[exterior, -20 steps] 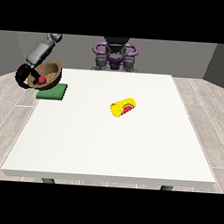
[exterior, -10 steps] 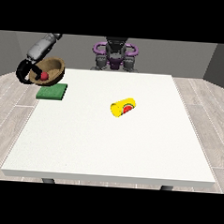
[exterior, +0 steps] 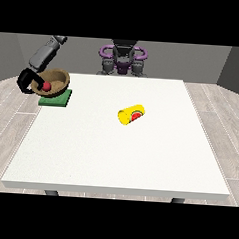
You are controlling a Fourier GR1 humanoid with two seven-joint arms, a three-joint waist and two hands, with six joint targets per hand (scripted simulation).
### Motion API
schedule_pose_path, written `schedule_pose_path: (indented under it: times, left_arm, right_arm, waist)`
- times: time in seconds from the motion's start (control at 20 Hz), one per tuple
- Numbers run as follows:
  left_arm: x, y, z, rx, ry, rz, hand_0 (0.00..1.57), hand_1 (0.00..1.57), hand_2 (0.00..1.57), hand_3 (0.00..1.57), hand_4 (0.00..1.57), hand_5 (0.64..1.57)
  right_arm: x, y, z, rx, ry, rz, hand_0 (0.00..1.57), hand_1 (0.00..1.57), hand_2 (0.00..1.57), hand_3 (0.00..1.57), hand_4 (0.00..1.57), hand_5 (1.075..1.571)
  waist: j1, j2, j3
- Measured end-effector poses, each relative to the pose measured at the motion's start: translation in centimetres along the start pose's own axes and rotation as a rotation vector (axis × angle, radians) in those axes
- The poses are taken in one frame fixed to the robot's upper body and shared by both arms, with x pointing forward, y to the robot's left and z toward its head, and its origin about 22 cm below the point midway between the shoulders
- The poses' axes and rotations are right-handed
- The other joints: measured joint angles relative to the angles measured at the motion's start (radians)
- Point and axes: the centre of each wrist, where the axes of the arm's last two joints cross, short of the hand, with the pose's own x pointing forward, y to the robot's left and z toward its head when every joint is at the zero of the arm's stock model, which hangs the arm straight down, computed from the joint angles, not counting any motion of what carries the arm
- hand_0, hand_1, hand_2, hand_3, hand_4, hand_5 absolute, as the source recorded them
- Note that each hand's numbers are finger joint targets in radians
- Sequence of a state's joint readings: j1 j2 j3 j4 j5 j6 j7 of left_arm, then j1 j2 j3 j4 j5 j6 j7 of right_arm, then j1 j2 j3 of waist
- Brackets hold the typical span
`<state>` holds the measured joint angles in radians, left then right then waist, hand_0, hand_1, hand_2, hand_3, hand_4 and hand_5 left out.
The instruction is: Pick the cup and pour the ball into the bowl, then pick the bowl and place it on the pad
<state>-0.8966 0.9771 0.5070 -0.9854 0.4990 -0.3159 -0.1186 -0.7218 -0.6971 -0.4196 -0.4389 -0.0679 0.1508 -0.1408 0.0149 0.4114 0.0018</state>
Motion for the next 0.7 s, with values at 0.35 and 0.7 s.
schedule_pose_path:
  times: [0.35, 0.7]
  left_arm:
    - [1.9, 0.3, -0.3, 0.005, -0.037, 0.011, 0.00, 0.00, 0.00, 0.00, 0.00, 1.514]
    - [1.8, 0.7, 0.0, 0.007, -0.004, 0.004, 0.00, 0.00, 0.00, 0.00, 0.00, 1.515]
  right_arm:
    - [1.5, -2.2, -0.1, -0.104, -0.002, -0.046, 0.68, 0.68, 0.56, 0.95, 0.00, 1.531]
    - [4.6, -4.1, -0.4, -0.089, -0.019, -0.065, 0.13, 0.13, 0.28, 0.38, 0.00, 1.467]
  waist:
    - [0.011, 0.029, 0.0000]
    - [-0.002, 0.005, -0.0009]
